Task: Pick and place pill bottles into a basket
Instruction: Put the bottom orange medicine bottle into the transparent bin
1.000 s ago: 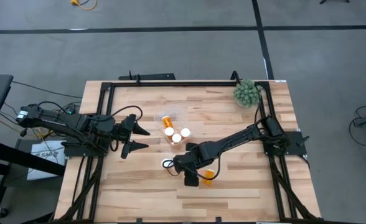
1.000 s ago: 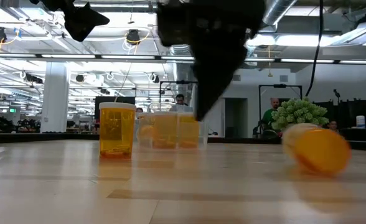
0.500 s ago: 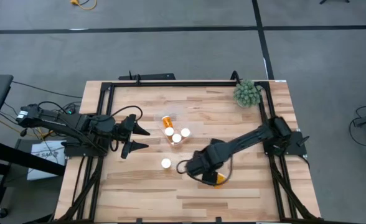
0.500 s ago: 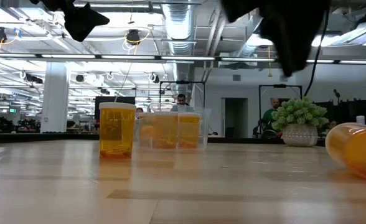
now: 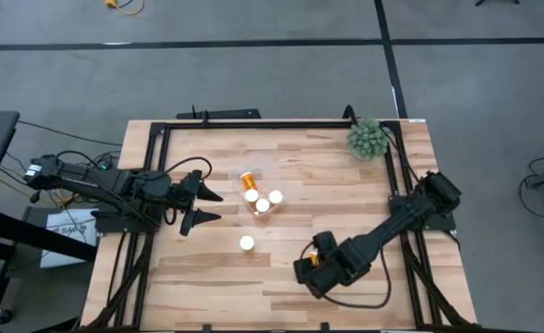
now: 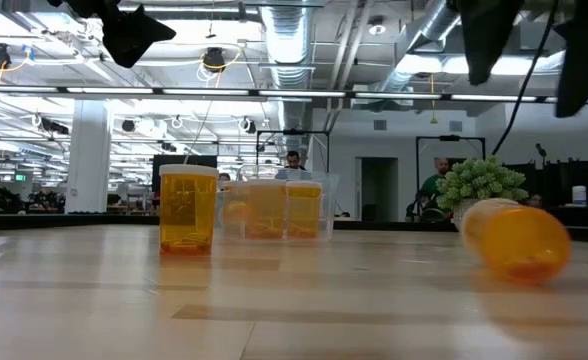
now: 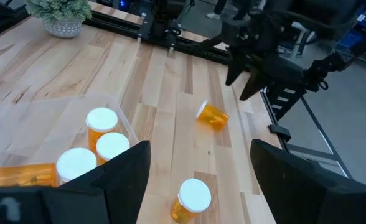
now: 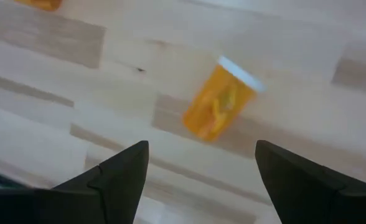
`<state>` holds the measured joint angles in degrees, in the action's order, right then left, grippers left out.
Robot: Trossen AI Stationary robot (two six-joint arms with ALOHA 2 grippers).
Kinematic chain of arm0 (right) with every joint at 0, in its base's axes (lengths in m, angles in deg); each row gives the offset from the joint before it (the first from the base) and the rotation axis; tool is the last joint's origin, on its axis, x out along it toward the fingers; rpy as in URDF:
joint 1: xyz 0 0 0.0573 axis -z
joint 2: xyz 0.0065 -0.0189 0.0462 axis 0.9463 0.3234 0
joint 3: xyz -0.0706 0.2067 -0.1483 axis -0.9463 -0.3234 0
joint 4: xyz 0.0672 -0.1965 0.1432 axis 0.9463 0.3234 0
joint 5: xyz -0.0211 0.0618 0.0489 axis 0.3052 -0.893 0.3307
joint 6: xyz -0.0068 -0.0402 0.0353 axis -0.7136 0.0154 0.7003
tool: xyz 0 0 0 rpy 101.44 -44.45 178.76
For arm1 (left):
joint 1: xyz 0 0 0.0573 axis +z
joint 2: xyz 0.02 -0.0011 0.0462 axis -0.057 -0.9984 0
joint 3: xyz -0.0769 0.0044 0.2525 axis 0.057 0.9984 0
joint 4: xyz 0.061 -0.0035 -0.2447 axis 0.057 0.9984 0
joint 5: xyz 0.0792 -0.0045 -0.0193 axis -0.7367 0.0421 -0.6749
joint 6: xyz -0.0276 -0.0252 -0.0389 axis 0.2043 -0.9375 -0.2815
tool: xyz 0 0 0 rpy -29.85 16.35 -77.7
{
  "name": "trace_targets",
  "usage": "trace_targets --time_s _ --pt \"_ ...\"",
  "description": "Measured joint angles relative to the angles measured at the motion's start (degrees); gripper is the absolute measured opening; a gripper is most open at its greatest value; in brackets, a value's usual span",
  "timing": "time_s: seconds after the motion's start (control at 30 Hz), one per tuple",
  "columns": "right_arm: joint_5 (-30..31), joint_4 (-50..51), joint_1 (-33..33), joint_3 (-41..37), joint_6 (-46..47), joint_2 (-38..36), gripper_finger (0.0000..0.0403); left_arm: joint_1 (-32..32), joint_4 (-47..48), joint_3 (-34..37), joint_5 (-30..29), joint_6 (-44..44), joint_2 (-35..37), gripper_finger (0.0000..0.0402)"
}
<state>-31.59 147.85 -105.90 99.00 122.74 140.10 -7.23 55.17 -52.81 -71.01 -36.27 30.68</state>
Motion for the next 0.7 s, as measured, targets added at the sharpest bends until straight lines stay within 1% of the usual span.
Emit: trace_targets --time_s 0.1,0.27,0.4,0.53,0.7 --pt "0.07 -1.42 -0.48 -0.02 5.74 1.43 0.029 0.02 0.0 0.0 0.0 0.0 0.0 0.0265" --pt "-0.08 -3.17 0.33 -0.03 12.75 5.11 0.0291 0.0 0.0 0.0 0.0 0.07 0.0 0.0265" --pt "-1.0 -8.7 1.78 -0.02 13.41 7.57 0.0291 0.02 0.04 0.0 0.02 0.39 -0.02 0.0265" --pt "-1.24 -8.91 3.16 -0.05 14.28 9.2 0.0291 0.02 0.2 0.0 0.17 0.54 0.0 0.0265" --pt "-1.44 -7.33 3.66 -0.02 14.53 9.34 0.0291 0.0 0.32 -0.01 2.76 0.63 0.0 0.0265"
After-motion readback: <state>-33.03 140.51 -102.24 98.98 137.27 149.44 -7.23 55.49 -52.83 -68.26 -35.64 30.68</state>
